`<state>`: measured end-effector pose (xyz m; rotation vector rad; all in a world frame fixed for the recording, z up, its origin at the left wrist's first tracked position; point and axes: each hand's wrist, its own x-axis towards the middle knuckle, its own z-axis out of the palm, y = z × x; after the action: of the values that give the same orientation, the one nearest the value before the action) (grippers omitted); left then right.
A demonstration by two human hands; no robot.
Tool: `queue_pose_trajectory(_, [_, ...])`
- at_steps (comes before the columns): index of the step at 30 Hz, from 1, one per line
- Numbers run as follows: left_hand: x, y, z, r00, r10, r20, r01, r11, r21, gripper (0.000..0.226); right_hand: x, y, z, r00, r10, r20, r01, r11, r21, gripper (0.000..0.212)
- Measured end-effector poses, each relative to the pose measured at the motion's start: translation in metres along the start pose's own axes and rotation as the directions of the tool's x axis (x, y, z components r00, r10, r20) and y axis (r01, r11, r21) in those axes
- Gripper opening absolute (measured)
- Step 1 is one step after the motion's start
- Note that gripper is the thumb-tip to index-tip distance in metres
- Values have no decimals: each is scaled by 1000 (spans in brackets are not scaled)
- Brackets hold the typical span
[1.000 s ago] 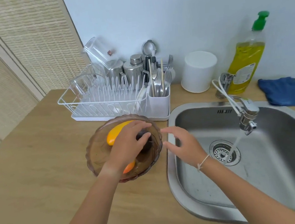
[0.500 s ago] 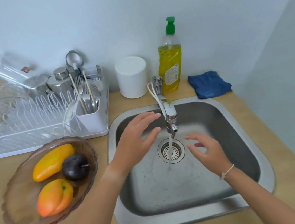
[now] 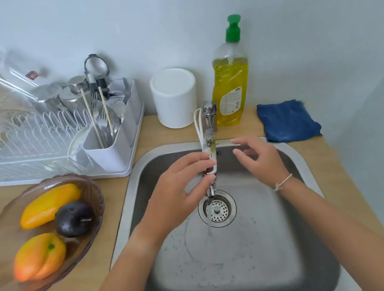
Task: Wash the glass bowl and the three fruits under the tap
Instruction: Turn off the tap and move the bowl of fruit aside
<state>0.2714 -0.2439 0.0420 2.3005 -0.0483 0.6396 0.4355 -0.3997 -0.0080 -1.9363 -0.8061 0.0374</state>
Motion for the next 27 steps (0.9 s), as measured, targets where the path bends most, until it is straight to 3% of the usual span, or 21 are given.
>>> queue_pose_trajectory(12, [-3, 5, 6, 996, -66, -61, 66, 998, -7, 27, 98, 6, 33, 987, -163, -12, 162, 986, -44, 35])
queue_pose_trajectory(27, [-8, 10, 7, 995, -56, -87, 52, 998, -41, 27, 81, 6, 49, 984, -158, -87, 157, 987, -23, 33])
